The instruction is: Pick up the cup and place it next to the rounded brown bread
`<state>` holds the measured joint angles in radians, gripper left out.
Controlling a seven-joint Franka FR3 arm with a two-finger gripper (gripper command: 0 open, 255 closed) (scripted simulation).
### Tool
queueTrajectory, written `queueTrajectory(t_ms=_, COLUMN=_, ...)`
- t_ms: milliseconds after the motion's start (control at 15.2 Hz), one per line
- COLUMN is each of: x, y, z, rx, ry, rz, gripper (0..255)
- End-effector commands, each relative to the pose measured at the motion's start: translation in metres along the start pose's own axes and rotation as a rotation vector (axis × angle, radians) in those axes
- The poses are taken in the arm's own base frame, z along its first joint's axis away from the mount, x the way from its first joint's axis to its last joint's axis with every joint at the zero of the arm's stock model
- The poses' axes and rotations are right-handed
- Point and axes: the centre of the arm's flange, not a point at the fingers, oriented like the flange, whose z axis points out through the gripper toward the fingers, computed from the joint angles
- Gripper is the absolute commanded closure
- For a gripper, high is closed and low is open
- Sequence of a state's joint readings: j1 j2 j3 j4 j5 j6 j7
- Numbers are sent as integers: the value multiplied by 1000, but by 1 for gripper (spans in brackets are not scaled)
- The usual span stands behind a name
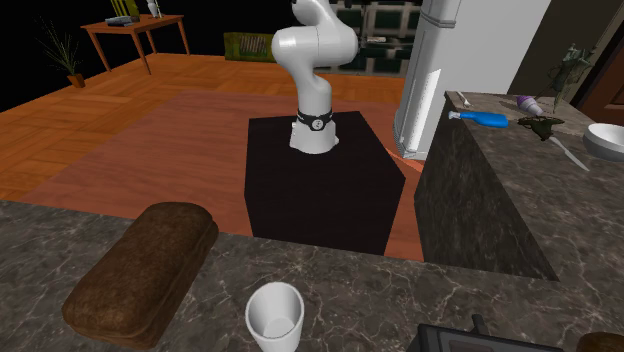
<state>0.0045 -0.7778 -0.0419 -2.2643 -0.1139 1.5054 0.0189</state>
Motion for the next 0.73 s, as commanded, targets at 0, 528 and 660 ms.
queueTrajectory(t_ms=0, x=0, y=0, z=0, rx=0, ry=0, rz=0, gripper=0)
queueTrajectory(t_ms=528, x=72, y=7, z=80, rx=-5, ry=-19, rz=-9, gripper=0)
queueTrajectory(t_ms=660, x=90, y=9, z=100, rx=-6, ry=-24, rz=-11, gripper=0)
